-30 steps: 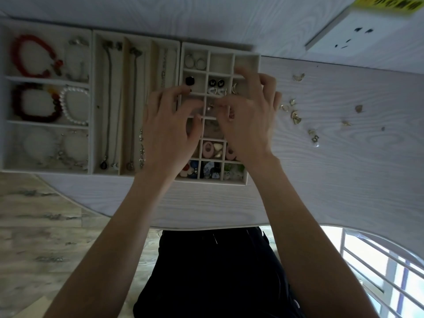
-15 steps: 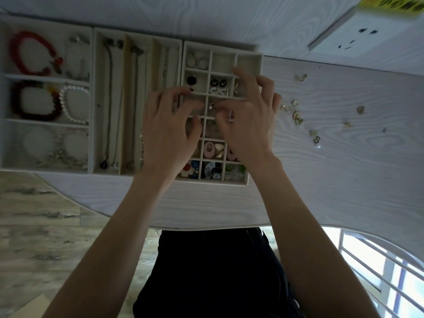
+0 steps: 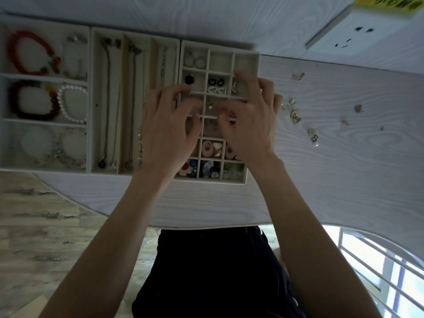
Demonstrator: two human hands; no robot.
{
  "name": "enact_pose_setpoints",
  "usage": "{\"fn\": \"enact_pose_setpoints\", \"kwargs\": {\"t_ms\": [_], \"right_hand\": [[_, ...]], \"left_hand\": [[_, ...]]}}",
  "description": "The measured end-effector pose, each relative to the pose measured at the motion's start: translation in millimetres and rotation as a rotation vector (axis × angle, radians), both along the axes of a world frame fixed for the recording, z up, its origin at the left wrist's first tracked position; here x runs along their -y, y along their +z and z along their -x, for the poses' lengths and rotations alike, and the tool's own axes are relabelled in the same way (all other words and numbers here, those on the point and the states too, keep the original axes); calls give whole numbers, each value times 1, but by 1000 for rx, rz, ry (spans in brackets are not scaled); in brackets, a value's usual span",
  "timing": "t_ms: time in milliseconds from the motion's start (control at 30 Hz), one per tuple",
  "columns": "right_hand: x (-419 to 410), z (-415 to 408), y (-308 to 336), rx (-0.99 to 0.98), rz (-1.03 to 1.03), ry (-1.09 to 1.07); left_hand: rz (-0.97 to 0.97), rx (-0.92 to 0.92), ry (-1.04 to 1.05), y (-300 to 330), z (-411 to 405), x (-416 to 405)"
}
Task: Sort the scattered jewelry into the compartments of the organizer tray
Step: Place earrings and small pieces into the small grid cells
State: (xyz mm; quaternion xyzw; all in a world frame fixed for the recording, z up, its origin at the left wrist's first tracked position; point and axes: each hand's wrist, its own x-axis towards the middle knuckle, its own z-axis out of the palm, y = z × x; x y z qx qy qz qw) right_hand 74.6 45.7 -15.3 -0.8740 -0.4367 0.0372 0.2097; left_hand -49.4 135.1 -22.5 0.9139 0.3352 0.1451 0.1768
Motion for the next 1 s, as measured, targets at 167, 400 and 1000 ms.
{"fn": "enact_pose_setpoints", "kwargs": {"t_ms": [167,400,1000], "right_hand": [[0,2,-3,2,9,0],[66,1,18,-55,-215,-206],[134,-36,-9,-130,64,-626]], "left_hand": [[2,1,-9,0,0,2],[31,-4,-191,9,-10,30],[92,4,-88,7,-11,40]]}}
